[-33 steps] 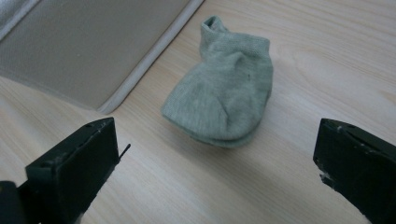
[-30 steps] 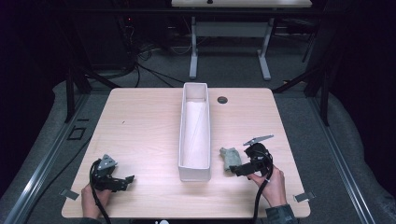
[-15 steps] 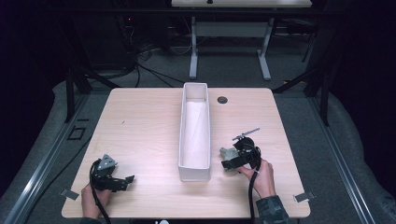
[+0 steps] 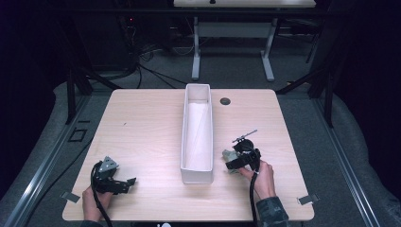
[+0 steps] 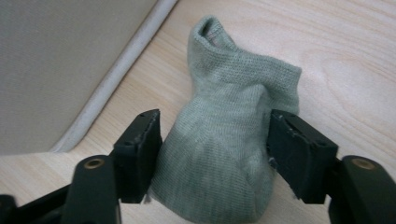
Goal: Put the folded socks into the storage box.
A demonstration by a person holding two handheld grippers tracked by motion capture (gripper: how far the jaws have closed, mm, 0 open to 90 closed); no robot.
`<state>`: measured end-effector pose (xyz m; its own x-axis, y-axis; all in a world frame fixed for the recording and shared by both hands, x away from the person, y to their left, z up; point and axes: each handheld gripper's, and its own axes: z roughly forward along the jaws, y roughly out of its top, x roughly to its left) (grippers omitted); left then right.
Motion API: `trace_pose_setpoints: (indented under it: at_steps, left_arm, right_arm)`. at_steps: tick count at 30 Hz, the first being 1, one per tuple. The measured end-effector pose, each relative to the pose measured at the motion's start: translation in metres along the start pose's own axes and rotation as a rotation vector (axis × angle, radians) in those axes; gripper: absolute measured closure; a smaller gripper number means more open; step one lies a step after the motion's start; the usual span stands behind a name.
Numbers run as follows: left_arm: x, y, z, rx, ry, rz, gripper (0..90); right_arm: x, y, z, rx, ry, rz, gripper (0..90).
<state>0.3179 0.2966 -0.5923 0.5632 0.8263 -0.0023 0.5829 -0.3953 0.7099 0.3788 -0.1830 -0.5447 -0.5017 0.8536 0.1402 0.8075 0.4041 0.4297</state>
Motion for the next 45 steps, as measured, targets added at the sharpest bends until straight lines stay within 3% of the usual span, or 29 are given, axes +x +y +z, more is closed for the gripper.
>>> trace_pose_setpoints:
  at_steps: [11, 16, 28, 45]
  left_arm:
    - [0.0, 0.0, 0.0, 0.0, 0.001, 0.001, 0.1]
    - [0.0, 0.0, 0.0, 0.0, 0.0, 0.001, 0.1]
    - [0.0, 0.0, 0.0, 0.0, 0.0, 0.001, 0.1]
    - [0.0, 0.0, 0.0, 0.0, 0.0, 0.003, 0.1]
  right_arm:
    - [-0.003, -0.003, 0.0, 0.0, -0.059, -0.003, 56.1]
    - [-0.004, -0.004, -0.001, 0.001, -0.063, -0.011, 62.8]
    - [-0.004, -0.003, -0.003, 0.001, -0.057, -0.011, 63.7]
    - [-0.004, -0.002, -0.021, -0.007, -0.066, -0.019, 63.5]
